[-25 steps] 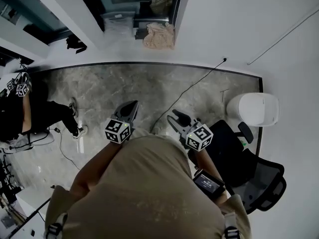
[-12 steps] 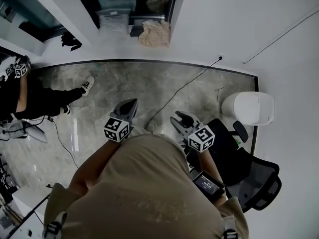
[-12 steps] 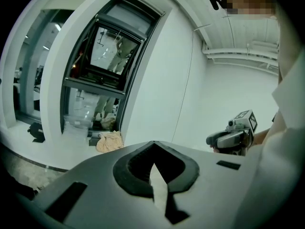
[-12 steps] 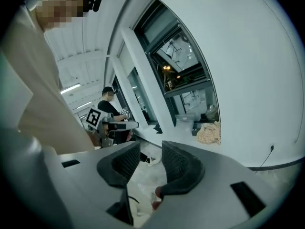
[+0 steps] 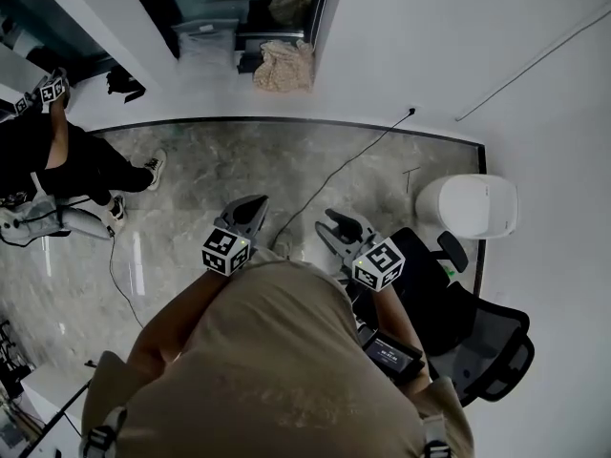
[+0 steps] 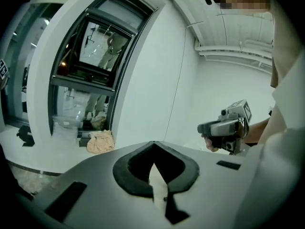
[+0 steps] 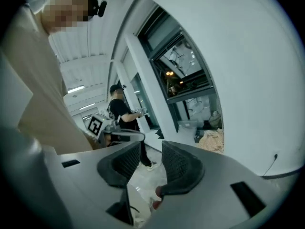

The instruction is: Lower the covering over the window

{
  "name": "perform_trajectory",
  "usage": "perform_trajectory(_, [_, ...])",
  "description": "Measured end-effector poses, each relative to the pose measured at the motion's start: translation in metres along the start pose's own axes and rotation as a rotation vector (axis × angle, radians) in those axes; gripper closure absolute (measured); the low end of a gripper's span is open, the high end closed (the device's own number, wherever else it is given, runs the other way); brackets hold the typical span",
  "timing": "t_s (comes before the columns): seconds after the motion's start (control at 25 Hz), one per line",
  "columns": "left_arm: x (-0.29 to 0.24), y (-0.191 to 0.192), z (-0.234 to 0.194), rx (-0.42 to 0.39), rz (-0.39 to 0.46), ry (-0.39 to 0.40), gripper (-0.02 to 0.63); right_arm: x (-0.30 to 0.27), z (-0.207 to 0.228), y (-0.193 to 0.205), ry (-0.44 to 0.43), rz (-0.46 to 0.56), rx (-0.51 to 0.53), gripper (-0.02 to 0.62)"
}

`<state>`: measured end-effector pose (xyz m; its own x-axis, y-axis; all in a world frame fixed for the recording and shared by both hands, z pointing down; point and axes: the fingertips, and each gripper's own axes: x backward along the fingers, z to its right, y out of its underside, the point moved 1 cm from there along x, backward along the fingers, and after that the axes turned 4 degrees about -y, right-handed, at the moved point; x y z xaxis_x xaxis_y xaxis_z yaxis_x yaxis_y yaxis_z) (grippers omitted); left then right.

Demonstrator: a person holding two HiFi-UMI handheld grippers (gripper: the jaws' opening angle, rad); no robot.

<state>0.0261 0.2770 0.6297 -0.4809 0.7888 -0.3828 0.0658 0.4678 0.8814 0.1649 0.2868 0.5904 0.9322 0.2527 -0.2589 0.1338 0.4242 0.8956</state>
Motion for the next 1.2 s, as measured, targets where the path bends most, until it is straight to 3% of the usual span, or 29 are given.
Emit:
perform_trajectory(0.12, [-0.002,0.002,-0.004,0.017,-0.015,0.006,0.593,-0.002,-0.01,0.013,-0.054,-0.034,-0.007,0.451])
perform_trajectory(0.32, [0.005,0.002,-0.019,0.035,-0.015,-0.001,0.593,0.008,0.01,0.009,0.027,-0.02,-0.03,0.451])
perform_trajectory(0.52, [0.008,-0.003,-0.032,0.037,0.006,0.0,0.592,-0.026,-0.012,-0.021,-0.014,0.034,0.014,0.451])
perform_trajectory(0.76, [0.027,-0.011,-0.061,0.018,0.029,0.008,0.592,-0.037,-0.008,-0.02,0.05,0.07,-0.041,0.451])
perform_trajectory(1.0, [0.062,-0.023,-0.119,0.053,0.047,-0.03,0.592,-0.098,-0.043,-0.051,0.063,0.142,0.025,0.451])
perform_trajectory(1.2, [0.094,-0.019,-0.153,0.05,0.023,-0.014,0.592,-0.147,-0.09,-0.077,0.091,0.241,0.079,0.451])
